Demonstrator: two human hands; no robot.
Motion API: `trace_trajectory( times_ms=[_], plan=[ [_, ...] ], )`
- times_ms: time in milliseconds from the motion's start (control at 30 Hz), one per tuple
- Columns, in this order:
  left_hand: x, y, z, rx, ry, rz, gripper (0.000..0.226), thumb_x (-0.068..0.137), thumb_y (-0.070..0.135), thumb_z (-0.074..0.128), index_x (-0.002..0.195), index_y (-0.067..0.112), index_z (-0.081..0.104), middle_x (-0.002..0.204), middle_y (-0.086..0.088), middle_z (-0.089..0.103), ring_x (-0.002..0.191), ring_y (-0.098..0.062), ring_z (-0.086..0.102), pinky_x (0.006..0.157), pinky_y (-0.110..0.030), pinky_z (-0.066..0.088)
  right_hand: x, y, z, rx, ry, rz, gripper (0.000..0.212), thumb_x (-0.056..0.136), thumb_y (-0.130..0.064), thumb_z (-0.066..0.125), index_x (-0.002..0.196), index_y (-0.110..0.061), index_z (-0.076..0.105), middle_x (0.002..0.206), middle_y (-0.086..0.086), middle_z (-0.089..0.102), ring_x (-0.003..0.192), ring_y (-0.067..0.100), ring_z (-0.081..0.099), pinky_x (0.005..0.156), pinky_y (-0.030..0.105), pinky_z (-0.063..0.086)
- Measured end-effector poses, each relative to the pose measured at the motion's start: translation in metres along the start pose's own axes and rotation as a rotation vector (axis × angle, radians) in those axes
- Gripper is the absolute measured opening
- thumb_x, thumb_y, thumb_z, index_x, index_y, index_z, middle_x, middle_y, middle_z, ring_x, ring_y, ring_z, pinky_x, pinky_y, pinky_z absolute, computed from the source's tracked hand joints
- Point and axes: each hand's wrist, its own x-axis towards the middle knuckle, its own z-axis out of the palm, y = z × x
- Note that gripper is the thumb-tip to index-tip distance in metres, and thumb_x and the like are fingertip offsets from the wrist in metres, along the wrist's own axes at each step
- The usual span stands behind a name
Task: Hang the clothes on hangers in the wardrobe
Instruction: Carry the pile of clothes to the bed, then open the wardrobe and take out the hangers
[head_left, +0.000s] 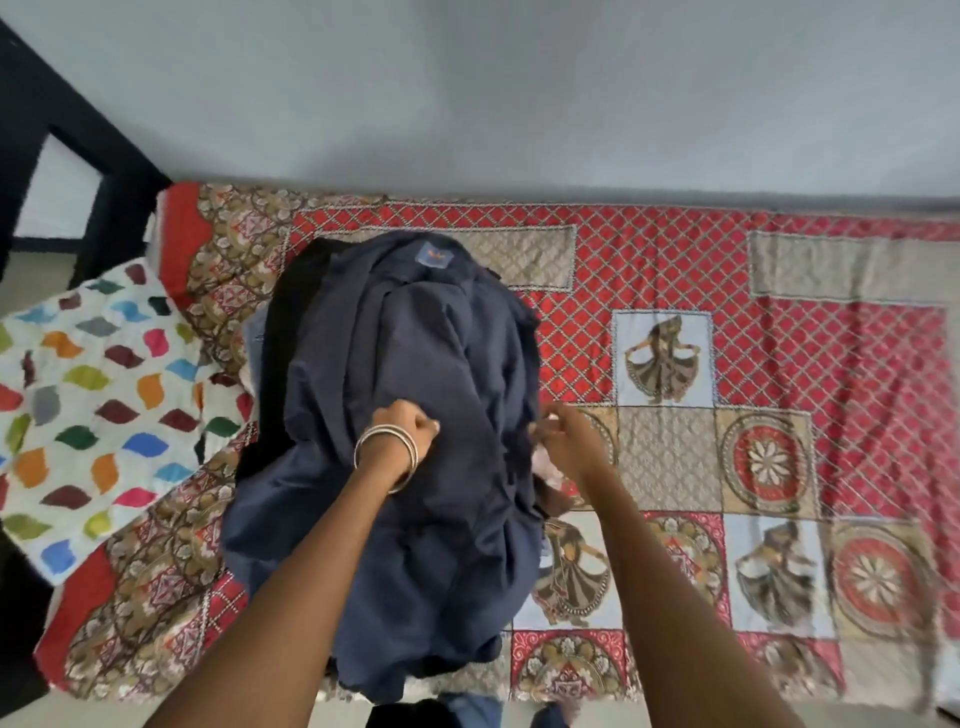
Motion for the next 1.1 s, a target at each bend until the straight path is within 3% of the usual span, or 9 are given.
trace_trajectory(
  times_ms=[100,167,233,333,500,633,767,867,1100],
  plan=[
    [-0.018,0.058,-0.009,-0.345,-0.015,0.128,0.016,0.089,0.010,0.058,0.079,0.015,0.070,0.076,-0.009,0.071,0.066,-0.023,0.068,0.061,-0.025,0.057,-0.017,-0.013,-0.038,0.291,0.128,-0.053,0.030,0.093,-0.004,0.050,0.121,-0.012,0.056,0.100,0.011,0.065,0.086,0.026,0.062,0.075,0.041,0.050],
    [-0.041,0.108,-0.007,-0.358,-0.026,0.243,0.015,0.092,0.010,0.056,0.085,0.010,0.070,0.075,-0.005,0.070,0.070,-0.023,0.068,0.066,-0.029,0.057,-0.042,-0.015,-0.078,0.360,0.231,-0.123,0.035,0.093,-0.009,0.053,0.128,-0.012,0.054,0.106,0.013,0.065,0.094,0.028,0.065,0.079,0.044,0.053],
    [-0.051,0.140,-0.008,-0.373,-0.002,0.332,0.016,0.091,0.015,0.058,0.079,0.019,0.068,0.077,-0.007,0.072,0.076,-0.028,0.069,0.076,-0.040,0.058,-0.055,-0.019,-0.099,0.354,0.290,-0.185,0.035,0.095,-0.009,0.054,0.130,-0.010,0.053,0.104,0.011,0.064,0.093,0.028,0.065,0.077,0.039,0.054],
    [-0.088,0.194,0.003,-0.312,0.049,0.506,0.011,0.090,0.017,0.061,0.090,0.013,0.070,0.082,-0.010,0.073,0.075,-0.026,0.069,0.075,-0.039,0.058,-0.099,-0.018,-0.150,0.373,0.441,-0.293,0.034,0.095,-0.003,0.052,0.129,-0.008,0.053,0.094,0.006,0.062,0.085,0.025,0.063,0.068,0.034,0.049],
    [-0.225,0.318,0.070,-0.253,-0.117,0.863,0.011,0.086,0.012,0.063,0.082,0.021,0.068,0.076,-0.008,0.072,0.072,-0.027,0.071,0.076,-0.042,0.059,-0.229,0.047,-0.281,0.537,0.776,-0.369,0.037,0.096,-0.005,0.054,0.132,-0.010,0.049,0.086,-0.001,0.057,0.077,0.024,0.062,0.065,0.040,0.051],
    [-0.362,0.380,0.157,-0.208,-0.238,1.090,0.011,0.090,0.005,0.058,0.089,0.011,0.068,0.073,-0.008,0.071,0.065,-0.026,0.070,0.066,-0.036,0.059,-0.350,0.138,-0.364,0.618,1.032,-0.361,0.034,0.094,-0.012,0.059,0.128,-0.016,0.053,0.085,-0.002,0.061,0.072,0.020,0.065,0.059,0.035,0.049],
    [-0.495,0.423,0.267,-0.172,-0.424,1.197,0.014,0.094,0.003,0.052,0.097,0.001,0.065,0.068,-0.006,0.066,0.044,-0.004,0.061,0.042,-0.013,0.042,-0.477,0.243,-0.424,0.686,1.279,-0.322,0.034,0.094,-0.011,0.059,0.127,-0.013,0.054,0.087,0.007,0.064,0.068,0.022,0.065,0.055,0.033,0.050],
    [-0.587,0.444,0.333,-0.202,-0.529,1.273,0.013,0.093,0.004,0.053,0.095,0.004,0.066,0.069,-0.006,0.067,0.044,-0.003,0.061,0.041,-0.011,0.041,-0.553,0.310,-0.454,0.741,1.407,-0.290,0.031,0.094,-0.010,0.059,0.123,-0.018,0.053,0.086,0.008,0.064,0.064,0.019,0.063,0.052,0.026,0.047],
    [-0.841,0.465,0.521,-0.108,-0.864,1.483,0.014,0.092,0.000,0.053,0.091,0.006,0.066,0.071,-0.010,0.068,0.043,-0.003,0.060,0.041,-0.011,0.041,-0.771,0.475,-0.507,0.679,1.789,-0.099,0.036,0.093,-0.020,0.061,0.128,-0.021,0.052,0.084,-0.001,0.066,0.075,0.022,0.069,0.066,0.039,0.055]
  ],
)
